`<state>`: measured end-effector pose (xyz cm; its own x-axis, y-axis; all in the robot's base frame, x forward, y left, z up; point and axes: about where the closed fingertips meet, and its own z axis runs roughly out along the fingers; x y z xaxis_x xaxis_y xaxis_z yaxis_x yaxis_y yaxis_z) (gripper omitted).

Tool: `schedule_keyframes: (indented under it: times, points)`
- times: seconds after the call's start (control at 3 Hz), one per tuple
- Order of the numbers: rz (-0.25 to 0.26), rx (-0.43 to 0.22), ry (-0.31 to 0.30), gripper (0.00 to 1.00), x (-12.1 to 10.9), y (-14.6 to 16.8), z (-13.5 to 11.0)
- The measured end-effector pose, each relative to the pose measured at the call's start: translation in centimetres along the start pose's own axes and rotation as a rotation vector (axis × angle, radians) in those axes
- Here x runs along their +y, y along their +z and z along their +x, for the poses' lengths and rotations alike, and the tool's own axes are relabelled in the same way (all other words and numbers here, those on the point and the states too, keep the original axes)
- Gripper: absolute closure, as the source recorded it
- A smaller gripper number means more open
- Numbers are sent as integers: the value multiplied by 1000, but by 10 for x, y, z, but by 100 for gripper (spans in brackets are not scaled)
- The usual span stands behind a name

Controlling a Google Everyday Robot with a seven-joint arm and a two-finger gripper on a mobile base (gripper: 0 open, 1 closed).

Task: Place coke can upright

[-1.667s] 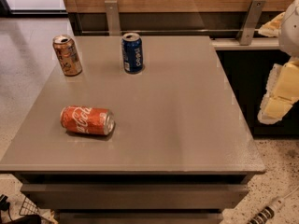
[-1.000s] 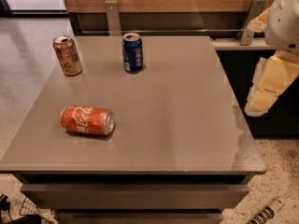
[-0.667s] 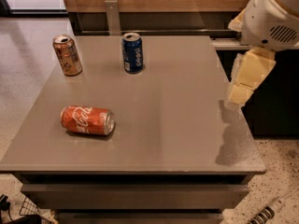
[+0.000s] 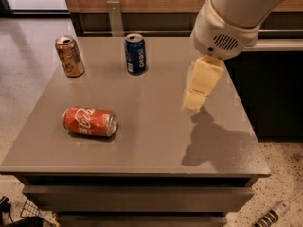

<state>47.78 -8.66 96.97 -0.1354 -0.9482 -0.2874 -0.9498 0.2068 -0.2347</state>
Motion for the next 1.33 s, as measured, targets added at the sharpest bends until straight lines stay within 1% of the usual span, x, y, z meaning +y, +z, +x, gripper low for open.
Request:
schedule_keyframes:
  times: [0.33,0.67,1.0,1.33]
  points:
    - [5,116,11,0,25,22,-53]
    - [23,161,78,0,42,59,-117]
    - [23,161,78,0,42,59,-117]
    - [-13,150,60,0,41,75,-128]
